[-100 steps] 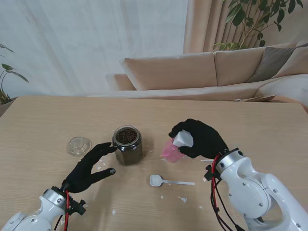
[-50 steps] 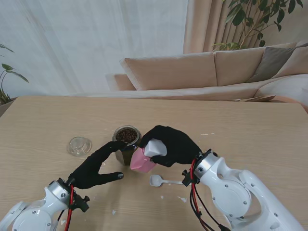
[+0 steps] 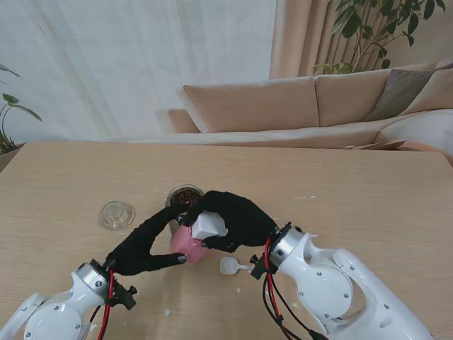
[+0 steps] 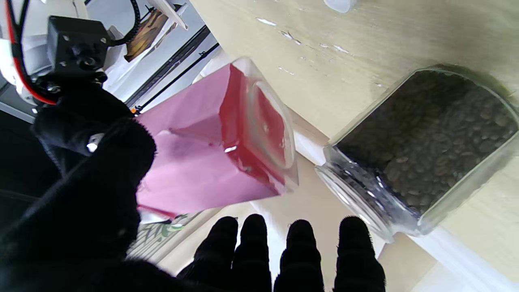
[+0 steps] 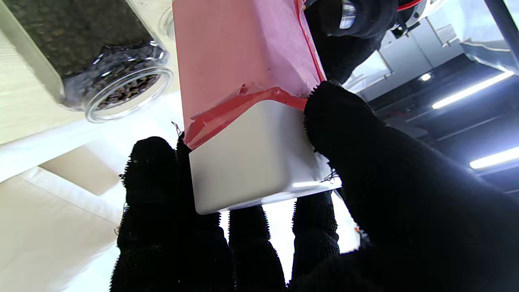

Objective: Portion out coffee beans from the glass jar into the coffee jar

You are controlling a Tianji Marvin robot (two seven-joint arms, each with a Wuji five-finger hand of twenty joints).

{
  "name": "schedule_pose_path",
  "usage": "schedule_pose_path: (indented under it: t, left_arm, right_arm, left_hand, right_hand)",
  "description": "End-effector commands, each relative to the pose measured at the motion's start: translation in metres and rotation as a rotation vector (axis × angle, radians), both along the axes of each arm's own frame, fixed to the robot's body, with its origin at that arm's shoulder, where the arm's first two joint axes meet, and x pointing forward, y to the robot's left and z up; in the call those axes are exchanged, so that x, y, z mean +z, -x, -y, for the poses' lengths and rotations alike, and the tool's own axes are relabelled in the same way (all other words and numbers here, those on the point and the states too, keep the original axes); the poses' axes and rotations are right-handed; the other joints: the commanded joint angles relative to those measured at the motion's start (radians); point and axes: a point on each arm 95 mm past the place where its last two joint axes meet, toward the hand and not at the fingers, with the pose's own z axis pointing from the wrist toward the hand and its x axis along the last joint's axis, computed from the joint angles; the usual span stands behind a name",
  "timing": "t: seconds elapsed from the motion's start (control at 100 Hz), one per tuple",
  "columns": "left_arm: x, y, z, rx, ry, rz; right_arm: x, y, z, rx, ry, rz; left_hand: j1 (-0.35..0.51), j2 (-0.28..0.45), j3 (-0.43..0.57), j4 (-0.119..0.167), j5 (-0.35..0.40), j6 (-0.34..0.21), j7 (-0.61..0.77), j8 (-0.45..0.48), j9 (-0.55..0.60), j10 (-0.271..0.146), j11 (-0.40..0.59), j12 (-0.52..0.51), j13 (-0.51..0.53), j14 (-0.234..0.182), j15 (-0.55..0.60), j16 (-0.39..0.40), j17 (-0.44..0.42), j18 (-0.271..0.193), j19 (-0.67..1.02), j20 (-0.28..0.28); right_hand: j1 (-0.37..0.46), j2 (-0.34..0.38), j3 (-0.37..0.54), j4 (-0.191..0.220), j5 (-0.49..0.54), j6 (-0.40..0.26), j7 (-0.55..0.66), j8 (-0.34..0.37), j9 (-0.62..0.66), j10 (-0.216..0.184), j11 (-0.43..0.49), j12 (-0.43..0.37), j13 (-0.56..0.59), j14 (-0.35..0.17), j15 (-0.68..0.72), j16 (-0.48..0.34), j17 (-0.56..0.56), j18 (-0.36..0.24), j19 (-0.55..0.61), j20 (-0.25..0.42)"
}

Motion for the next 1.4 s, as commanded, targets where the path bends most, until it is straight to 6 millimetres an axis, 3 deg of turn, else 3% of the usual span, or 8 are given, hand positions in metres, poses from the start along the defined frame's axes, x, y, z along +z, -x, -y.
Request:
schedule_pose_path:
  t: [0.0,0.31,0.53,0.66,0.76,0.89,1.07,1.39]
  left_arm:
    - [0.002,0.001,0.006,-0.010,0.003,-0.010]
    - [0.000,-0.002,0.010,-0.008,0.035,-0.090]
    - [0.000,-0.001,0.010,-0.008,0.057,-0.104]
    - [0.001,-0.001,0.010,-0.002,0.075,-0.108]
    - [0.002,-0.001,0.009,0.003,0.085,-0.109]
    - [0.003,-0.002,0.008,0.002,0.082,-0.108]
    - [0.004,-0.003,0.006,0.009,0.086,-0.100]
    - [0.001,-0.006,0.005,0.025,0.101,-0.081]
  right_arm:
    - [0.000,0.001,-0.007,0.018,-0.010,0.009]
    - [-0.003,-0.003,-0.019,0.043,-0.028,0.043]
    - [-0.005,-0.006,-0.024,0.050,-0.045,0.054]
    - [-0.005,-0.007,-0.026,0.052,-0.048,0.057]
    - [-0.005,-0.006,-0.025,0.052,-0.039,0.058]
    - [-0.004,-0.003,-0.024,0.057,-0.014,0.055]
    - [0.000,0.004,-0.022,0.075,0.045,0.042]
    - [0.007,0.012,-0.018,0.039,0.072,0.073]
  left_hand:
    - [-0.044,-0.041,0.016,-0.032,-0.038,0.014,-0.022,0.011,-0.028,0.011,0.009,0.018,-0.004,-0.007,0.011,0.020,-0.006,-0.021,-0.003,-0.010]
    - [0.000,-0.020,-0.005,-0.022,-0.028,0.042,0.194,0.135,0.003,0.044,0.163,0.102,0.041,0.020,0.044,0.085,0.031,-0.003,0.029,0.029]
    - [0.108,0.016,-0.010,-0.009,-0.044,0.031,0.530,0.333,0.090,0.052,0.363,0.219,0.127,0.058,0.182,0.252,0.124,0.044,0.144,0.219]
    - [0.215,0.064,-0.001,0.009,0.033,0.033,0.651,0.386,0.209,0.076,0.446,0.260,0.196,0.105,0.368,0.321,0.165,0.064,0.364,0.304]
    - [0.287,0.099,-0.002,0.015,0.101,0.037,0.693,0.402,0.298,0.100,0.492,0.273,0.244,0.143,0.501,0.321,0.138,0.073,0.684,0.203]
    - [0.422,0.107,-0.114,-0.007,0.133,0.026,0.751,0.426,0.370,0.104,0.482,0.395,0.274,0.159,0.575,0.310,0.138,0.077,0.846,0.074]
    - [0.490,0.108,-0.171,-0.005,0.140,0.014,0.806,0.447,0.423,0.102,0.446,0.462,0.290,0.162,0.593,0.311,0.141,0.078,0.870,0.046]
    - [0.588,0.116,-0.241,0.012,0.165,-0.002,0.868,0.449,0.520,0.097,0.364,0.543,0.325,0.169,0.624,0.322,0.167,0.082,0.897,0.037]
  right_hand:
    - [0.170,0.051,0.183,0.037,0.024,0.014,0.019,-0.001,0.084,-0.096,0.100,0.061,0.077,-0.056,0.082,0.048,0.013,-0.049,0.022,-0.008]
    - [0.175,0.039,0.195,0.031,0.028,0.010,0.025,0.001,0.087,-0.098,0.102,0.061,0.083,-0.056,0.080,0.048,0.017,-0.050,0.021,-0.005]
    - [0.171,0.039,0.201,0.030,0.016,0.006,0.024,0.001,0.078,-0.101,0.098,0.057,0.077,-0.060,0.072,0.045,0.018,-0.053,0.019,-0.004]
    - [0.150,0.059,0.193,0.052,-0.003,0.004,0.013,-0.005,0.056,-0.101,0.084,0.041,0.059,-0.070,0.038,0.027,-0.007,-0.039,-0.013,-0.007]
    - [0.103,0.112,0.153,0.132,-0.038,0.000,-0.044,-0.046,0.030,-0.105,0.049,0.006,0.017,-0.086,-0.012,-0.008,-0.062,-0.009,-0.052,0.013]
    - [0.037,0.152,0.023,0.158,-0.118,-0.011,-0.159,-0.126,-0.041,-0.118,-0.035,-0.049,-0.100,-0.060,-0.092,-0.050,-0.211,0.055,-0.104,0.058]
    - [-0.090,0.204,-0.120,0.161,-0.253,-0.036,-0.340,-0.245,-0.194,-0.144,-0.223,-0.155,-0.296,-0.027,-0.221,-0.084,-0.427,0.095,-0.178,0.137]
    - [-0.209,0.272,-0.289,0.160,-0.386,0.033,-0.466,-0.252,-0.345,-0.123,-0.281,-0.188,-0.394,-0.026,-0.308,-0.110,-0.504,0.085,-0.262,0.166]
